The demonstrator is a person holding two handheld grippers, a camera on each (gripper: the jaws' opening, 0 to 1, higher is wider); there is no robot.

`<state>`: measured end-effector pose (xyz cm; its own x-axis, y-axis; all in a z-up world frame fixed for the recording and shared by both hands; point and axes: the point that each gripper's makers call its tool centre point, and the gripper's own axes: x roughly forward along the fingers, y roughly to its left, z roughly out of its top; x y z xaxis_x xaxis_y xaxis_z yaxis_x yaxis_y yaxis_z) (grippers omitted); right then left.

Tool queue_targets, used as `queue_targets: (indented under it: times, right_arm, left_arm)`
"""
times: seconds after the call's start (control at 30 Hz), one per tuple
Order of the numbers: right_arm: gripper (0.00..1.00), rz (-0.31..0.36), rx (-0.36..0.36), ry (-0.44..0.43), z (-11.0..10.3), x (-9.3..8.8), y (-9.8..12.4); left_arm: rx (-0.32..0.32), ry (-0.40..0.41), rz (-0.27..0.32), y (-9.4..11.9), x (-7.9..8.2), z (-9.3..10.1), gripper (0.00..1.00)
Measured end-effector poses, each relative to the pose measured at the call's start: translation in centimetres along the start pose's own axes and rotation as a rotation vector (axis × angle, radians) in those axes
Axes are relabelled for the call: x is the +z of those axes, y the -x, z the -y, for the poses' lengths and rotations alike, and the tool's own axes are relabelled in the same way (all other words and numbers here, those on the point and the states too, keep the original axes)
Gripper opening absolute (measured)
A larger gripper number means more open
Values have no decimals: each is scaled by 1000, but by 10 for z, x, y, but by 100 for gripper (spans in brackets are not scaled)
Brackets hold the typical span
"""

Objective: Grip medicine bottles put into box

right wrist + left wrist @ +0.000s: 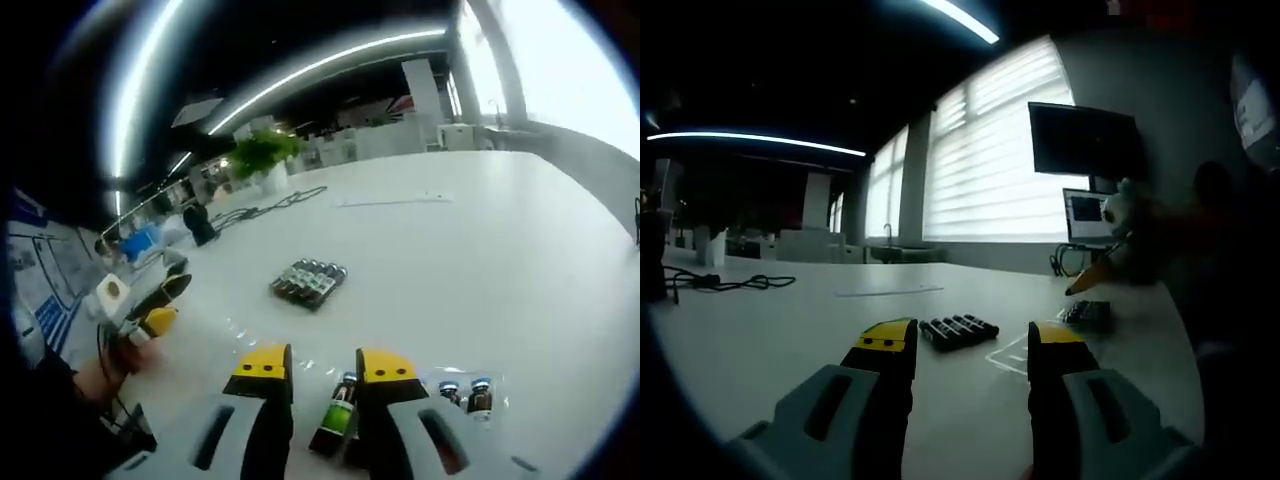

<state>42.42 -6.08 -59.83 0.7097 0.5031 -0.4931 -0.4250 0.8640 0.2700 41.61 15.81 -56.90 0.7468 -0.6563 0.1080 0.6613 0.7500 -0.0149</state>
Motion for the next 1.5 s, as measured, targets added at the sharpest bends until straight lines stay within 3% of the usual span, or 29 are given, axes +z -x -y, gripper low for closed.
queue_targets:
  times: [0.07,0.2,0.53,0.77,1.17,1.27,1.3,1.5]
  right_arm:
    - [19,19,-47,-4,7,0,2]
    - [16,65,-75,-97,8,2,7]
    - [11,28,-156,-102,11,-23,10]
    - [10,-5,-210,-31,4,-32,19]
    - [1,-46,-261,-14,5,-45,12]
    - [2,-49,-289,41,5,-45,12]
    - [3,-82,-303,59,6,-50,12]
    - [2,-60,-331,98,5,-46,13]
  left_arm:
    - [0,0,1,0,0,0,37]
    - [-2,1,4,0,1,0,37]
    - [-5,-1,2,0,0,1,37]
    - [-5,2,12,1,2,1,37]
    - [-12,10,15,1,2,1,37]
    - [-11,12,18,1,3,1,37]
    - [-11,12,18,1,3,1,37]
    - [-12,14,17,1,3,1,37]
